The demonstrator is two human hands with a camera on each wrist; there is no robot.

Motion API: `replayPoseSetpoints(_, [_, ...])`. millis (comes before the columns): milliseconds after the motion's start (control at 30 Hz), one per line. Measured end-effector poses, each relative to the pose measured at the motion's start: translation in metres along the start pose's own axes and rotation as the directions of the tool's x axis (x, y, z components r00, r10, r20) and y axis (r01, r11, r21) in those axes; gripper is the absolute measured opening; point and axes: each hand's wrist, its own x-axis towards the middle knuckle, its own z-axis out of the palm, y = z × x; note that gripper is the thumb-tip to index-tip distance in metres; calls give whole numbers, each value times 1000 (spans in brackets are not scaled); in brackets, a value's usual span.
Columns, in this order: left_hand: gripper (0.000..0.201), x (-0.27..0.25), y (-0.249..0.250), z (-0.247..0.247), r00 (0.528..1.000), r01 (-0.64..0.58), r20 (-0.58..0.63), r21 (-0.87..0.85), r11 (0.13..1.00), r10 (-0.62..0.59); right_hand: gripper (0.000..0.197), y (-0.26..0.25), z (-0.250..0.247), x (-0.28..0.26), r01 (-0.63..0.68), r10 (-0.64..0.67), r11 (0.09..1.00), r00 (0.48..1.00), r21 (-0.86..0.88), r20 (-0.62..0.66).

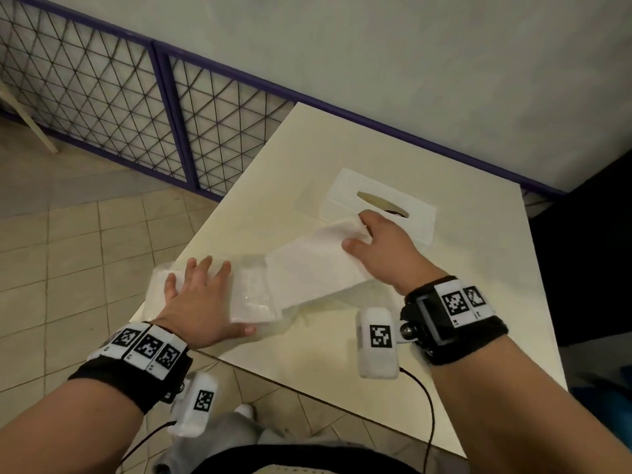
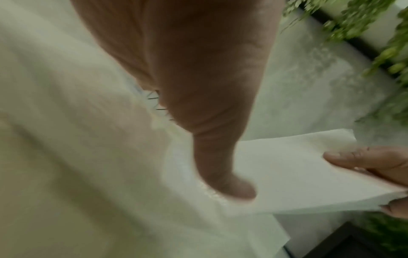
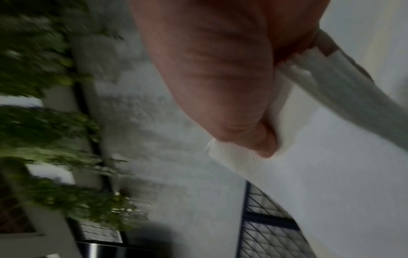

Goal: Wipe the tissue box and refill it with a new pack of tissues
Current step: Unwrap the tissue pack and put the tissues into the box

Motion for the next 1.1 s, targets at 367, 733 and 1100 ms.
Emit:
replayPoseSetpoints(367, [112, 56, 110, -36, 908, -62, -93, -994, -89, 408, 16, 28, -79, -39, 206, -146, 929, 967, 308, -207])
replayPoseSetpoints(733, [35, 74, 156, -6, 983, -143, -101, -943, 301, 153, 26, 139, -13, -32, -35, 325, 715, 901, 698, -287])
replayPoseSetpoints(1100, [51, 81, 153, 33, 991, -132, -107, -848, 514, 79, 50, 179, 31, -19, -208, 390, 758, 904, 619, -174])
